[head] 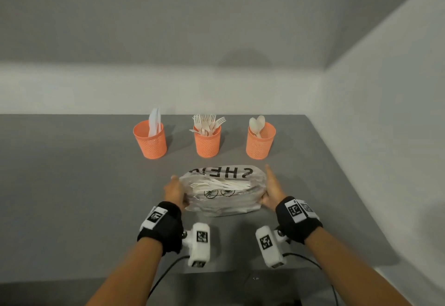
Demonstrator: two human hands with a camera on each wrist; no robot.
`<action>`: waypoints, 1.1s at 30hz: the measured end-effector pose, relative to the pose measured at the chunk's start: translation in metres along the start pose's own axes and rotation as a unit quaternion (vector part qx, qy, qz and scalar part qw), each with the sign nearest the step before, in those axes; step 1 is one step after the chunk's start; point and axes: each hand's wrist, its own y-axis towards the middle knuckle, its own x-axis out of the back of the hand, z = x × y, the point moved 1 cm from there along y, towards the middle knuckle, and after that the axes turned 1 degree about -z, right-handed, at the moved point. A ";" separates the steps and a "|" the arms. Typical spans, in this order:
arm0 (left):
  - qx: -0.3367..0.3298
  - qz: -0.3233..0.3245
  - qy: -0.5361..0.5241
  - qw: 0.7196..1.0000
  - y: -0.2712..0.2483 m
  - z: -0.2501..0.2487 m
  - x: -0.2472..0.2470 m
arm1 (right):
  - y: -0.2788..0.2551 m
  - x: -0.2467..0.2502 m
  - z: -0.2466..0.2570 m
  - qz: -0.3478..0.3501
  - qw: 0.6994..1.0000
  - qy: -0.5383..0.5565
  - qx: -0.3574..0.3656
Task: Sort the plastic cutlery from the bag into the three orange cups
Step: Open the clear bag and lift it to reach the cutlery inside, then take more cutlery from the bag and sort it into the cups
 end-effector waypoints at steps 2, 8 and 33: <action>-0.125 -0.009 0.167 0.978 0.002 0.003 -0.002 | 0.002 -0.001 0.000 -0.033 0.986 -0.156 0.049; -0.391 0.019 0.421 0.818 -0.006 0.002 0.003 | -0.013 -0.003 -0.009 -0.141 0.790 -0.484 0.350; -0.322 0.190 0.611 0.698 0.002 -0.045 -0.039 | -0.041 0.027 0.018 -0.070 0.839 -0.508 0.184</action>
